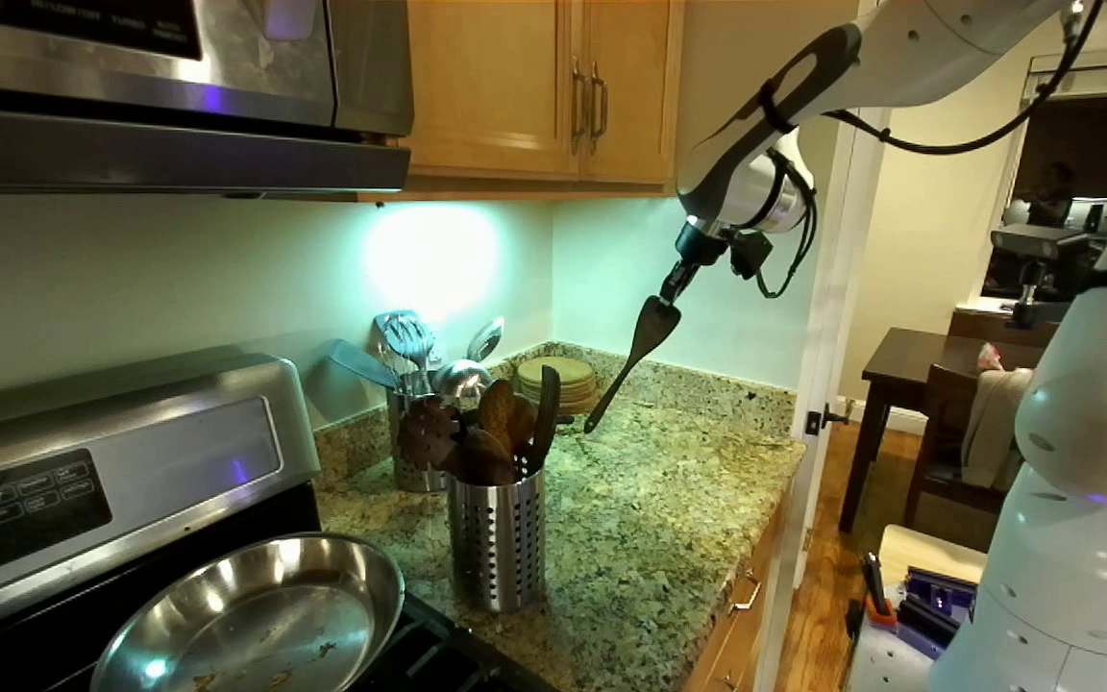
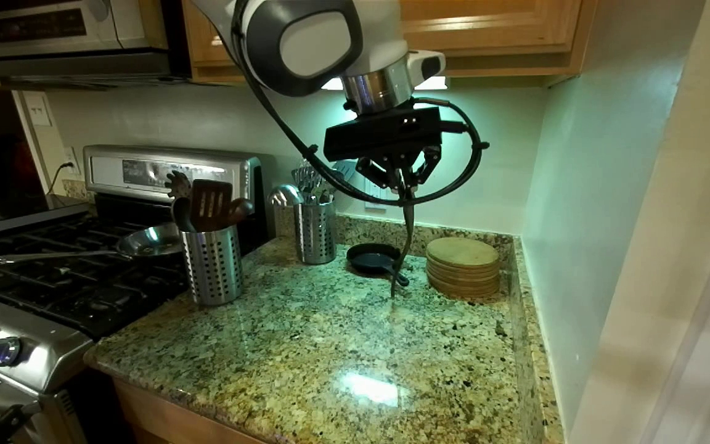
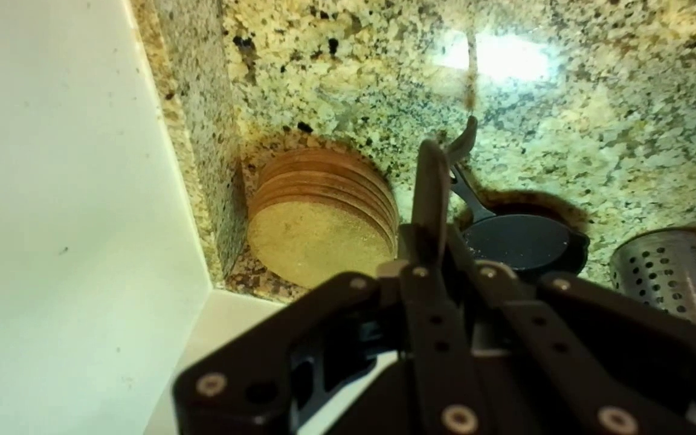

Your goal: Put the spatula in the utensil holder

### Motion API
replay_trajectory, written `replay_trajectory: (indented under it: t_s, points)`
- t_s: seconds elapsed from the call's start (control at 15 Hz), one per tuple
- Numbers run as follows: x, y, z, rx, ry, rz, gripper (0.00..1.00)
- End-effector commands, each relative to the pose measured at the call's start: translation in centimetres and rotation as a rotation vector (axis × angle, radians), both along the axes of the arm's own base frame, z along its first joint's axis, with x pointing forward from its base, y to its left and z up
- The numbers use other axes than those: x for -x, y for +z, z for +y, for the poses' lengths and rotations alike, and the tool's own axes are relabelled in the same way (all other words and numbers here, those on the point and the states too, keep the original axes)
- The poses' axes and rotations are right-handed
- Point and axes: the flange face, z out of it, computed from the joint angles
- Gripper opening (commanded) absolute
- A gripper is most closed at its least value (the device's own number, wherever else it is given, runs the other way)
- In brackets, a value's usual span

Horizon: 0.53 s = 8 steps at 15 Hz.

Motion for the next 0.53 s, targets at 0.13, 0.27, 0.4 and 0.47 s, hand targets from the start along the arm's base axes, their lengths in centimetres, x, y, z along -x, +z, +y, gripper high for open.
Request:
replay_trajectory:
  t_s: [0.13,0.27,0.4,0.47]
  points:
    - [5.0,6.6,2.9,0.096,0.165,-0.073,0.04]
    - [6.5,8.5,4.1,0.125,0.229,-0.082,0.04]
    - [8.0,10.3,5.2,0.161,0.288,-0.084,0.04]
    - [8.6,11.0,5.6,0.182,0.314,-0.082,0.04]
